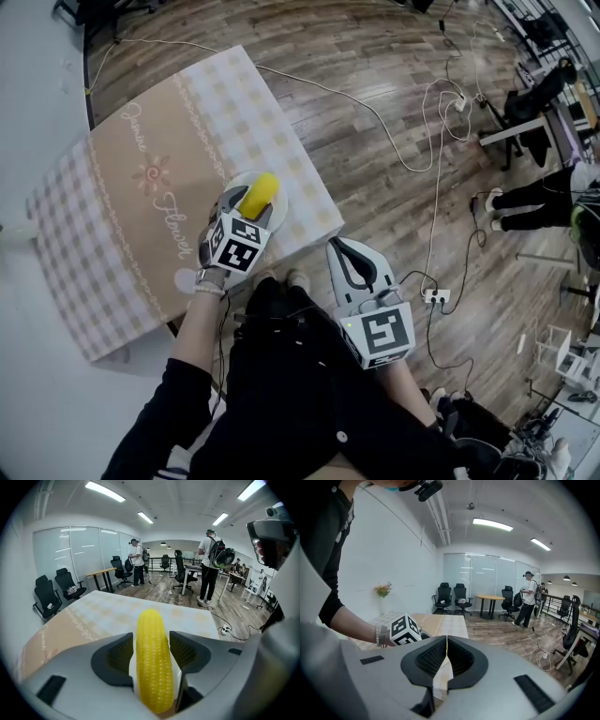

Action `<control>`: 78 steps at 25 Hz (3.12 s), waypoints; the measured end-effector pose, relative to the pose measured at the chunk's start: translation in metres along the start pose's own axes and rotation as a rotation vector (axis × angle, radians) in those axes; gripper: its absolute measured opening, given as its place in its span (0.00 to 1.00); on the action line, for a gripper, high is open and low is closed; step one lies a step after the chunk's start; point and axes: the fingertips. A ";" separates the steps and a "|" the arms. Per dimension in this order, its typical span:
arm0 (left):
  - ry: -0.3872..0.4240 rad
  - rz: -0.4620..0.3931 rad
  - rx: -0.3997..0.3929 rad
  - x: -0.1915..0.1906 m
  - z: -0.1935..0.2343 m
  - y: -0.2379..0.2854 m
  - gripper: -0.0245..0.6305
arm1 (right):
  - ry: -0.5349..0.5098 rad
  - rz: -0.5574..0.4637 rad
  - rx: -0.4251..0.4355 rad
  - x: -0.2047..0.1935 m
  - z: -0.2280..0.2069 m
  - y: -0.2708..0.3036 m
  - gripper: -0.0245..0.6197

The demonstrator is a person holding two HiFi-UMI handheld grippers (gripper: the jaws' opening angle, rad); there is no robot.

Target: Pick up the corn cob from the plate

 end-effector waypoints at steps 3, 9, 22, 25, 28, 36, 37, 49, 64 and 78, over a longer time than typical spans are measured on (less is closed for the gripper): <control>-0.017 0.018 -0.010 -0.006 -0.001 0.006 0.41 | 0.002 0.007 -0.001 -0.002 0.000 0.000 0.10; -0.031 0.046 -0.011 -0.014 -0.002 0.012 0.41 | 0.003 0.029 -0.025 0.000 -0.005 -0.002 0.10; -0.019 0.045 -0.020 -0.019 -0.001 0.018 0.42 | 0.005 0.025 -0.002 -0.004 -0.002 -0.002 0.10; -0.019 0.044 -0.019 -0.019 -0.001 0.017 0.42 | 0.000 0.023 -0.001 -0.004 -0.002 -0.002 0.10; -0.022 0.048 -0.017 -0.019 -0.001 0.017 0.42 | -0.004 0.039 -0.017 -0.001 -0.005 -0.002 0.10; -0.020 0.033 -0.018 -0.015 -0.005 0.007 0.42 | -0.016 0.009 0.013 0.002 0.000 -0.002 0.10; -0.023 0.028 -0.014 -0.014 -0.004 0.006 0.42 | -0.017 0.008 0.016 0.002 0.000 -0.002 0.10; -0.037 -0.033 -0.001 0.006 -0.012 -0.016 0.42 | -0.047 -0.018 0.041 0.013 0.000 -0.002 0.10; -0.019 -0.120 0.051 0.040 -0.014 -0.057 0.42 | -0.072 -0.085 0.114 0.030 0.011 0.002 0.10; -0.017 -0.228 0.094 0.076 -0.022 -0.106 0.42 | -0.085 -0.155 0.161 0.053 0.016 0.010 0.10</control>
Point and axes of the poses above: the fingertips, and each gripper's own axes: y forward along the fingers, z to its left, x out of its top, and after that the axes turned 12 degrees about -z, right-handed
